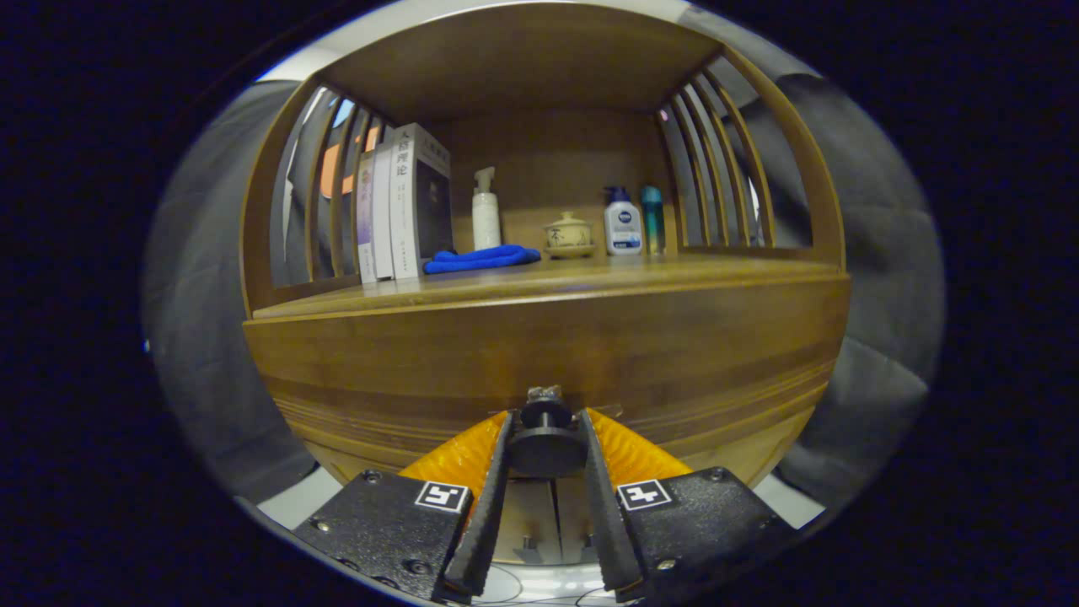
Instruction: Pull open the drawer, take out the items inside it, and place them on the countertop above the cabinet.
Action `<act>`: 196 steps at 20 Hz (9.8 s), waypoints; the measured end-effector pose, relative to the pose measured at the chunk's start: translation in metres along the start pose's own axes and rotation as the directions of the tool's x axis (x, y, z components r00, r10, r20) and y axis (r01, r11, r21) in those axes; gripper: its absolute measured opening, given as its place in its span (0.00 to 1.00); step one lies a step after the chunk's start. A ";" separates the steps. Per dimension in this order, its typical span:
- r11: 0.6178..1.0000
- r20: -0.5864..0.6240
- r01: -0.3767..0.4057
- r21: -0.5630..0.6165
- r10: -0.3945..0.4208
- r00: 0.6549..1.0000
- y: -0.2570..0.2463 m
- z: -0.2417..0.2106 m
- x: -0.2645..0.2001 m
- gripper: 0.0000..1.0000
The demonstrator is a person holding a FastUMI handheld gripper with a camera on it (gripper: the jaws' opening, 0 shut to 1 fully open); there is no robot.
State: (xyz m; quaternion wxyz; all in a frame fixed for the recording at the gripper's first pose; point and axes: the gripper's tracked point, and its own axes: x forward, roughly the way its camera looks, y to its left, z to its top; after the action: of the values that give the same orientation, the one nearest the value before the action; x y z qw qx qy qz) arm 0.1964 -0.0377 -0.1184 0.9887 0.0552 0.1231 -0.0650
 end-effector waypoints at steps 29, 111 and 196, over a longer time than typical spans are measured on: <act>0.986 -0.088 -0.048 -0.161 0.035 0.996 -0.014 -0.061 -0.177 0.36; 0.994 -0.842 -0.039 -0.100 -0.064 0.536 0.003 -0.015 -0.099 0.48; 0.969 0.144 -0.102 -0.226 0.137 0.980 0.038 0.076 -0.236 1.00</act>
State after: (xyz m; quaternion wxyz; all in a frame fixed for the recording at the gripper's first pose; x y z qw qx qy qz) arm -0.0066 0.0176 0.0170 0.9976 -0.0515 0.0469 0.0044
